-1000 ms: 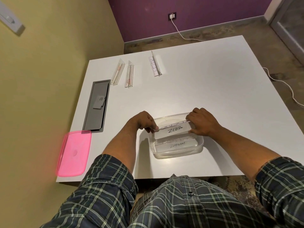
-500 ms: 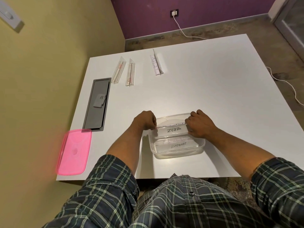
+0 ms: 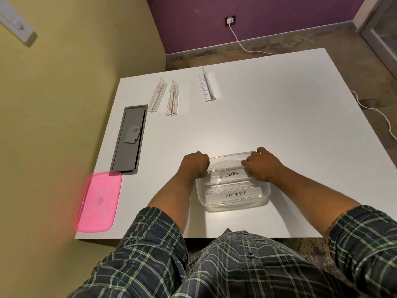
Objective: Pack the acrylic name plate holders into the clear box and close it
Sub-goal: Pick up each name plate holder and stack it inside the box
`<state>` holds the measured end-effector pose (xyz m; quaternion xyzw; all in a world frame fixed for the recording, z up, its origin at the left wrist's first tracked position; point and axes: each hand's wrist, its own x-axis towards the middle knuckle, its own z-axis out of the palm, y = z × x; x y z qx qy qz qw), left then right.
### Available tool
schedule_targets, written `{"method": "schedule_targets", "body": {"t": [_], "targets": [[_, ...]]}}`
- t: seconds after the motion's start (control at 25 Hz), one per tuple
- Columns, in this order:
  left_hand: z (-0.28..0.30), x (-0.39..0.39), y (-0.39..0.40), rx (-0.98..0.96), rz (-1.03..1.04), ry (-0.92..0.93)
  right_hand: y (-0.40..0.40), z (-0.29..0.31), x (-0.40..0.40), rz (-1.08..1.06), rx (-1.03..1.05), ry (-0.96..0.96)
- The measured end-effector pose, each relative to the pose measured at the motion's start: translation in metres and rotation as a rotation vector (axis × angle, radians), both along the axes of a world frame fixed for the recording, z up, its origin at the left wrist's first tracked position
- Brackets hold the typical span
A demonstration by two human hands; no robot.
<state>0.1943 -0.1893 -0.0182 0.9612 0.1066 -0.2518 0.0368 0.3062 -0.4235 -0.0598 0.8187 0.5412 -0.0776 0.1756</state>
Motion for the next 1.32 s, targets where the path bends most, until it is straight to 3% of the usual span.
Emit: {"method": "schedule_targets", "body": {"t": [0.16,0.32,0.48,0.92,1.32], "targets": [[0.003,0.004,0.007,-0.133,0.119,-0.107,-0.001,0.011,0.009,0.063,0.24,0.009],[0.011,0.013,0.022,-0.311,0.374,-0.262,0.014,0.028,0.019,-0.105,0.452,0.194],[0.023,0.03,0.045,-0.355,0.435,-0.315,0.039,0.045,0.042,-0.264,0.448,0.216],[0.017,0.112,0.097,-0.383,0.454,-0.328,0.123,0.068,0.159,-0.427,0.156,0.294],[-0.028,0.237,0.133,-0.539,0.559,-0.331,0.196,0.01,0.244,-0.613,0.251,0.531]]}}
